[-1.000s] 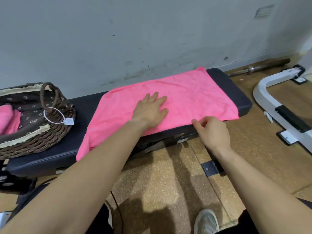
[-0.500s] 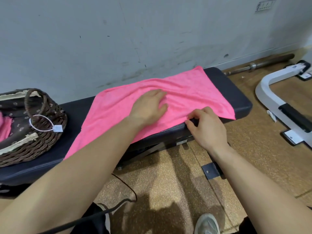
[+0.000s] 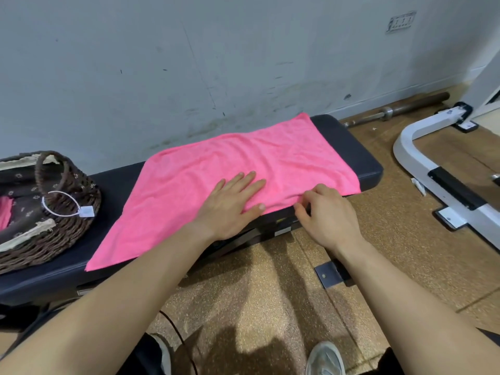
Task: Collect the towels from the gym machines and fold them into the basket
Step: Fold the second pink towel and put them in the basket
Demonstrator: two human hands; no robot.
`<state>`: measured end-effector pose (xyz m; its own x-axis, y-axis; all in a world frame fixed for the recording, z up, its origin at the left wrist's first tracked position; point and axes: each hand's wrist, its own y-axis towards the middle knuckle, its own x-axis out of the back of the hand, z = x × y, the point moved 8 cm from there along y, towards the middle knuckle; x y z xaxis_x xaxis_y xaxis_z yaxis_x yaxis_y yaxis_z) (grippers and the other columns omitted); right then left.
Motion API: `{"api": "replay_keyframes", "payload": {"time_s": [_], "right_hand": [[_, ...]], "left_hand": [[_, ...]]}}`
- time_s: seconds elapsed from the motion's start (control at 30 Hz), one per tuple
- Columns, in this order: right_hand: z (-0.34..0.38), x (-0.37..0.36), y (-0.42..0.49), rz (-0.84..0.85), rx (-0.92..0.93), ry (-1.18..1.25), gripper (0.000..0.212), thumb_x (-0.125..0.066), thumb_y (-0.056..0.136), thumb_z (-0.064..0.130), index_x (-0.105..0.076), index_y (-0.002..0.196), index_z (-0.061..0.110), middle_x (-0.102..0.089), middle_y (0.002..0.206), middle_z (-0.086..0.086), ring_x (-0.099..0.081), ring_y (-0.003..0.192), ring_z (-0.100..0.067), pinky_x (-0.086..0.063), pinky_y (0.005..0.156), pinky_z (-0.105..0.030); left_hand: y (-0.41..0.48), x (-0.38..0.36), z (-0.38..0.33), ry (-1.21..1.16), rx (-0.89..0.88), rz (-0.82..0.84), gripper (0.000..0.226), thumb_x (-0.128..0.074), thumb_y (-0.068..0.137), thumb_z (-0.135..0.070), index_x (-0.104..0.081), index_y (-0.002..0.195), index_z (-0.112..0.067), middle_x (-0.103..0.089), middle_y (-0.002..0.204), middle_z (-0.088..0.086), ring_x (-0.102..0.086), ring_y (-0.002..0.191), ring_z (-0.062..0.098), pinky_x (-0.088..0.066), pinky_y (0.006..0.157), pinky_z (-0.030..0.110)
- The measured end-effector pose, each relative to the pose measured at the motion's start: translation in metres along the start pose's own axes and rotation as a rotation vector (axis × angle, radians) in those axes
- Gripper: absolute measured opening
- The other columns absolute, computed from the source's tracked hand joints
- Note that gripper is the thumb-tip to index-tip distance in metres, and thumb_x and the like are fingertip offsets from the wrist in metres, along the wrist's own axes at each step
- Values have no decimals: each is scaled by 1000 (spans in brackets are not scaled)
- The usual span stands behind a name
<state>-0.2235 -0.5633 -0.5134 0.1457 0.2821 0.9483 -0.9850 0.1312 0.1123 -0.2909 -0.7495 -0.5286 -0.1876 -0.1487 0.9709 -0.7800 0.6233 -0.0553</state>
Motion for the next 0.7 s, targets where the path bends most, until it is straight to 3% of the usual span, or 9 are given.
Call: {"api": "replay_keyframes", "payload": {"time_s": [0.13, 0.2, 0.27, 0.33, 0.43, 0.6, 0.7], "right_hand": [[-13, 18, 3, -105, -67, -3, 27, -46, 94, 36, -64, 85, 18, -58, 85, 0, -57, 80, -27, -48, 68, -38], [-6, 25, 9, -150, -39, 48, 22, -50, 94, 34, -65, 90, 18, -58, 90, -1, -57, 84, -27, -49, 71, -40], [13, 26, 17, -156, 17, 86, 21, -52, 93, 33, -67, 100, 20, -60, 100, -1, -57, 92, -26, -49, 79, -42], [40, 19, 27, -112, 78, 90, 25, -52, 93, 34, -67, 108, 22, -61, 109, -1, -57, 102, -25, -47, 85, -42], [83, 4, 43, -31, 157, 95, 31, -52, 91, 35, -67, 116, 24, -59, 117, 0, -55, 109, -26, -44, 90, -43], [160, -25, 59, 87, 296, 148, 35, -52, 92, 36, -65, 123, 27, -56, 126, 3, -51, 116, -26, -40, 96, -42], [201, -43, 59, 145, 402, 130, 38, -50, 92, 36, -64, 125, 25, -55, 129, 2, -51, 115, -27, -40, 97, -42]], "left_hand": [[-3, -5, 5, 124, 71, 51, 72, -31, 94, -69, -5, 156, -42, 6, 166, -6, 6, 153, 19, 1, 123, 49], [-6, -8, 2, 148, 45, 93, 81, -40, 89, -71, -2, 155, -43, 8, 166, -6, 5, 153, 20, -1, 123, 50], [-5, 1, -2, 71, 26, 77, 83, -46, 87, -72, -10, 156, -41, -3, 166, -7, -4, 153, 17, -9, 124, 47], [-1, 22, 7, -119, 64, -18, 76, -46, 87, -70, -30, 152, -36, -27, 161, -7, -24, 148, 14, -23, 121, 41], [2, 54, 62, -224, 247, -172, 57, -45, 87, -52, -53, 138, -27, -53, 144, -3, -48, 132, 18, -40, 110, 41], [-12, 86, 178, -111, 661, -223, 56, -50, 87, -9, -48, 141, -20, -55, 141, 9, -51, 129, 30, -42, 107, 41], [-24, 93, 228, -122, 818, -174, 54, -54, 91, -8, -44, 144, -13, -55, 141, 14, -50, 130, 32, -39, 107, 38]]}}
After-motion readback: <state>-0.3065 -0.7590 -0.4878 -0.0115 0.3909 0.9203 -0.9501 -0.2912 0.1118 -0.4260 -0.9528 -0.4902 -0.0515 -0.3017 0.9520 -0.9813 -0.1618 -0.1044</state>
